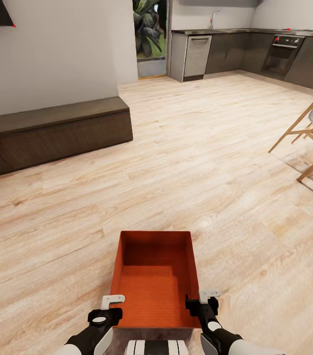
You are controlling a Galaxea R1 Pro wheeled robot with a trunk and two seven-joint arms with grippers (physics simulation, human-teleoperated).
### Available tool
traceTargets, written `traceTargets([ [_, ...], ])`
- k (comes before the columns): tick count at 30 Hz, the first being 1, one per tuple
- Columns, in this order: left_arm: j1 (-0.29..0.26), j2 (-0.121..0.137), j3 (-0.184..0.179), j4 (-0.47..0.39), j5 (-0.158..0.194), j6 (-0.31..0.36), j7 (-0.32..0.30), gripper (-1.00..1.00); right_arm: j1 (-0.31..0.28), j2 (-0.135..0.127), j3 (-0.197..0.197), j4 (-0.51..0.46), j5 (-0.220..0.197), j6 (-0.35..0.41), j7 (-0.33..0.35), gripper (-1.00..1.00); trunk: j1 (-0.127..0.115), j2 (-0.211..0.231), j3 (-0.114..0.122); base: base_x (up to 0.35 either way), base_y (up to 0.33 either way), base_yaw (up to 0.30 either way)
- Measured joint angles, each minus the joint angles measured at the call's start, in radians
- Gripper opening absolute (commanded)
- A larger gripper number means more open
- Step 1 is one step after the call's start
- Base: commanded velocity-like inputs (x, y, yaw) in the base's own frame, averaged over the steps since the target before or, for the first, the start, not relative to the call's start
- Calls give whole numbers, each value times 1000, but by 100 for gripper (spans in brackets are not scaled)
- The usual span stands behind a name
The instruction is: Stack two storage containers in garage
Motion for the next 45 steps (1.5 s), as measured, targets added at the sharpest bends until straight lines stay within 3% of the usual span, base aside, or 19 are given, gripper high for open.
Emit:
traceTargets([
  [5,0,0,0,0,0,-1,0,100,1,-1,0,0,0,0,0,100,19,-35,-16,0,0,0],
  [42,0,-1,-1,2,0,-1,1,100,1,-1,0,0,4,-13,1,100,19,-35,-16,0,0,0],
  [43,0,-1,0,2,0,-1,1,-100,0,-1,0,0,4,-14,1,-100,19,-35,-16,0,0,0],
  [45,0,-1,0,3,0,-1,1,-100,0,0,0,0,3,-15,0,-100,19,-35,-16,0,0,0],
])
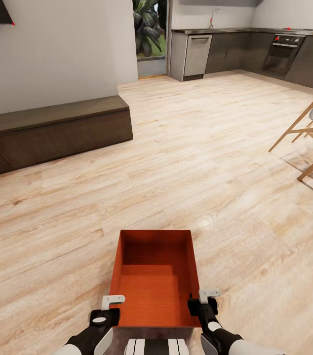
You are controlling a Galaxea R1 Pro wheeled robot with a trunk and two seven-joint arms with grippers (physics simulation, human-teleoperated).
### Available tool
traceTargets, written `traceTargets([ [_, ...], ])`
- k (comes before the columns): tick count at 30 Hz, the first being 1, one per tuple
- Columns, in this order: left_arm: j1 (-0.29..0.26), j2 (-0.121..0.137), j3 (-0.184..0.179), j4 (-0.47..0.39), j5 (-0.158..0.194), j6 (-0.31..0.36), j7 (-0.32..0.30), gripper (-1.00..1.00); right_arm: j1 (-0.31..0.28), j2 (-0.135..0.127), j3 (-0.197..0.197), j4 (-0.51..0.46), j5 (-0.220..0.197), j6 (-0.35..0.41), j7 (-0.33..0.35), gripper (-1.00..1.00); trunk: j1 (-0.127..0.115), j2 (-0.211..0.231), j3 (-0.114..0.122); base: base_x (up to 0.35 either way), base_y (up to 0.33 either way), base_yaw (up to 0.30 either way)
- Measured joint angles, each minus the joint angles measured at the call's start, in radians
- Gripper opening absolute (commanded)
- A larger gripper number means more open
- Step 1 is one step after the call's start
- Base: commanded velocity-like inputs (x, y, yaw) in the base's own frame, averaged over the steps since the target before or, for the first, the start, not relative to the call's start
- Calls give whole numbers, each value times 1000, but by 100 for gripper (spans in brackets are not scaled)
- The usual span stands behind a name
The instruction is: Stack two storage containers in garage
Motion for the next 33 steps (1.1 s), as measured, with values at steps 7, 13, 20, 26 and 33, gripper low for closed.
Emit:
traceTargets([
  [7,0,-1,-11,-1,10,0,-7,-100,0,-1,21,-1,17,4,3,-100,0,0,0,0,0,0],
  [13,0,-1,-11,-3,10,-1,-6,-100,0,-1,22,-1,17,4,4,-100,0,0,0,0,0,0],
  [20,0,-1,-11,-2,8,-1,-5,-100,0,-1,22,-1,17,4,4,-100,0,0,0,0,0,0],
  [26,0,-1,-8,-1,8,0,-6,-100,1,-1,22,0,16,4,5,-100,-11,21,9,0,0,0],
  [33,0,0,-8,0,8,0,-6,-100,1,2,19,-1,22,6,-1,-100,-38,70,31,0,0,0],
])
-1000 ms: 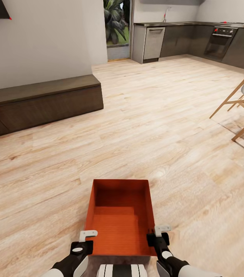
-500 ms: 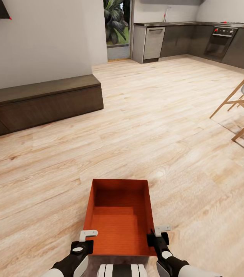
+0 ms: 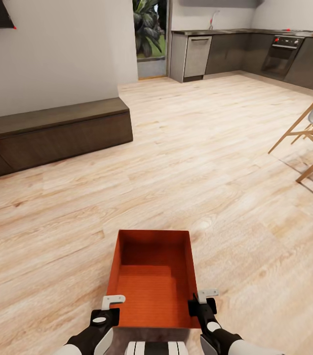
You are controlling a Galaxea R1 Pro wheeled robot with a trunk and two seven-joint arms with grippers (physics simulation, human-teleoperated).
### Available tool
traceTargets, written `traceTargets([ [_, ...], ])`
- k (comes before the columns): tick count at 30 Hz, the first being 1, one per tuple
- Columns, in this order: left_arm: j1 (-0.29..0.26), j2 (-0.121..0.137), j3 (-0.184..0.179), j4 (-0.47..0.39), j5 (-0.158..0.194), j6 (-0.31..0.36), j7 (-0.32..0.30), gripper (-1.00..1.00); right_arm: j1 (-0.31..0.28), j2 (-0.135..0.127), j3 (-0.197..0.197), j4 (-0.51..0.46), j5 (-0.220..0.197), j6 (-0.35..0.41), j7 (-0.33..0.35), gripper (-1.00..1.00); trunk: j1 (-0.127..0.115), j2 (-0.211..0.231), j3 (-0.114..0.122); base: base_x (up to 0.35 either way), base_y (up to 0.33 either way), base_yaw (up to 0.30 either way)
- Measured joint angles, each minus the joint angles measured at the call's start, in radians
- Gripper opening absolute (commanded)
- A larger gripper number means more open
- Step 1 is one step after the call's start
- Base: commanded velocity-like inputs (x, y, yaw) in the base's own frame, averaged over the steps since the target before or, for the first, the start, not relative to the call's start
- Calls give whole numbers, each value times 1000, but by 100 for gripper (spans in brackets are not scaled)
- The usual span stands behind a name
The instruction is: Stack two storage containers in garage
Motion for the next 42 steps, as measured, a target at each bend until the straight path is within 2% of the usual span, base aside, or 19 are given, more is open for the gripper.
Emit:
traceTargets([
  [11,0,0,1,0,0,0,-1,-100,0,-1,-4,0,6,1,1,-100,-42,77,34,0,0,0],
  [25,0,-1,3,-1,-5,1,0,-100,0,0,14,1,-17,-3,0,-100,-96,175,78,0,0,0],
  [42,0,-1,4,0,-7,1,0,-100,0,-1,9,2,-12,-4,1,-100,-161,294,132,0,0,0],
])
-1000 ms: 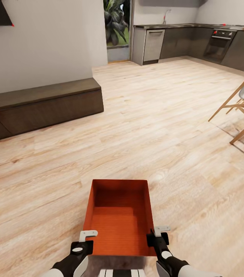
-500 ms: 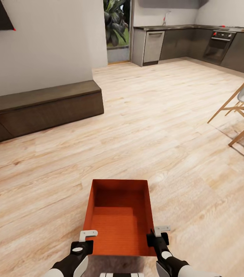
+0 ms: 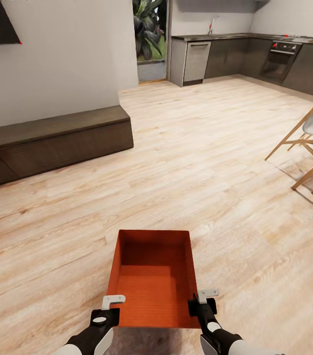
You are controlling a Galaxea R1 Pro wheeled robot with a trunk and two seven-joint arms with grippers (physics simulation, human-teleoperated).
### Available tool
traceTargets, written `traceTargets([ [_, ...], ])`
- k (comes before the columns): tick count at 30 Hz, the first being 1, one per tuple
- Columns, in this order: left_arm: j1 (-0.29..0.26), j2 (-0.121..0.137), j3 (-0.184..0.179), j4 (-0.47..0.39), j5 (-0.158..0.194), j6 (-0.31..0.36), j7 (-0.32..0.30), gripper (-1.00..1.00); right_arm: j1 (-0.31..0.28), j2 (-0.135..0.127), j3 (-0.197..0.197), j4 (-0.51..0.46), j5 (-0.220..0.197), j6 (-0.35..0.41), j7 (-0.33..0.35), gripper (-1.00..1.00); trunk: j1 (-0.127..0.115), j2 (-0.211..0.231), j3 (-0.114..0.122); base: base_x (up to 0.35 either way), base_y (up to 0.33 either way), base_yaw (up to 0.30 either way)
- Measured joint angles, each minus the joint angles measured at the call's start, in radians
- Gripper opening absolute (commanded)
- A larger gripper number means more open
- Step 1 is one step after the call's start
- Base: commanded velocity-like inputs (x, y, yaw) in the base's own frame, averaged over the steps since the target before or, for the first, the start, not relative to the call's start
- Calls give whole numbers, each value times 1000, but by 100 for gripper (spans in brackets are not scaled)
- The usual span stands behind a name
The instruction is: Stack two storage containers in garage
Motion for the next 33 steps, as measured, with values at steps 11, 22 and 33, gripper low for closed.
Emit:
traceTargets([
  [11,0,1,-5,-6,3,0,0,-100,-1,0,-3,-1,2,-4,0,-100,-42,77,34,0,0,0],
  [22,0,1,-6,-7,4,0,1,-100,-1,-1,-6,-1,4,-5,2,-100,-84,154,69,0,0,0],
  [33,0,0,-4,-12,-6,0,0,-100,0,-1,-4,1,-4,-16,2,-100,-127,231,103,0,0,0],
])
